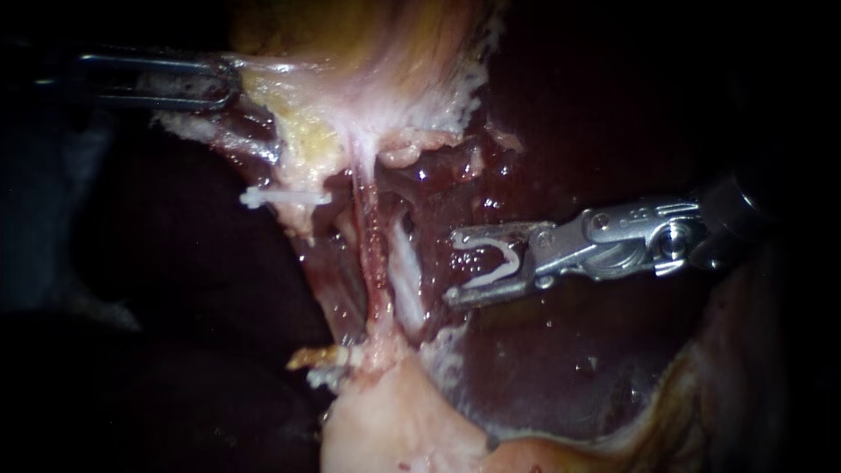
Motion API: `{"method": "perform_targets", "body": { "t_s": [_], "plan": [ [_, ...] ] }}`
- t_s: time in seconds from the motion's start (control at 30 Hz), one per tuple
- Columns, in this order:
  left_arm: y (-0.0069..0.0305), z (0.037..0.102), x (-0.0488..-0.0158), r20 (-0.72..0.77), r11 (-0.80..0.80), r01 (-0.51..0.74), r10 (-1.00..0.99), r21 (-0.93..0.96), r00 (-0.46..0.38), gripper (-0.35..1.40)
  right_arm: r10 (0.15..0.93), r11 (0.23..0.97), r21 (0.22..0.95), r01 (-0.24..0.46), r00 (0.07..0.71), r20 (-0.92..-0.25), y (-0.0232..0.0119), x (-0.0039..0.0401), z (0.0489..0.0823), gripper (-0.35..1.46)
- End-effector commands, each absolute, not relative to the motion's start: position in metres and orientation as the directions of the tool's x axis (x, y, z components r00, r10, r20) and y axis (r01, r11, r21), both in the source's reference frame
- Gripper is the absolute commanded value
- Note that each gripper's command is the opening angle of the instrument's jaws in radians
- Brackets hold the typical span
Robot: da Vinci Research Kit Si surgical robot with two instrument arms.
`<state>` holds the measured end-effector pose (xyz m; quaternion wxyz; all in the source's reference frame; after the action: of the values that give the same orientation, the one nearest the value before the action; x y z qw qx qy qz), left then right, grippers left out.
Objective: Clipping first clip right tube
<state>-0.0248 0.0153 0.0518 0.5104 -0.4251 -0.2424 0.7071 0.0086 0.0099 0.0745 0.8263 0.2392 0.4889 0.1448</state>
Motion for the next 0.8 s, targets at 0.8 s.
{"method": "perform_targets", "body": {
  "t_s": [0.8],
  "plan": [
    [0.0152,0.052,-0.0248,-0.36,-0.368,-0.516,0.925,-0.774,-0.12,-0.35,0.483,0.827,0.56,0.053,0.442,-0.756,0.0098,0.0087,0.0694,0.49]
  ]
}}
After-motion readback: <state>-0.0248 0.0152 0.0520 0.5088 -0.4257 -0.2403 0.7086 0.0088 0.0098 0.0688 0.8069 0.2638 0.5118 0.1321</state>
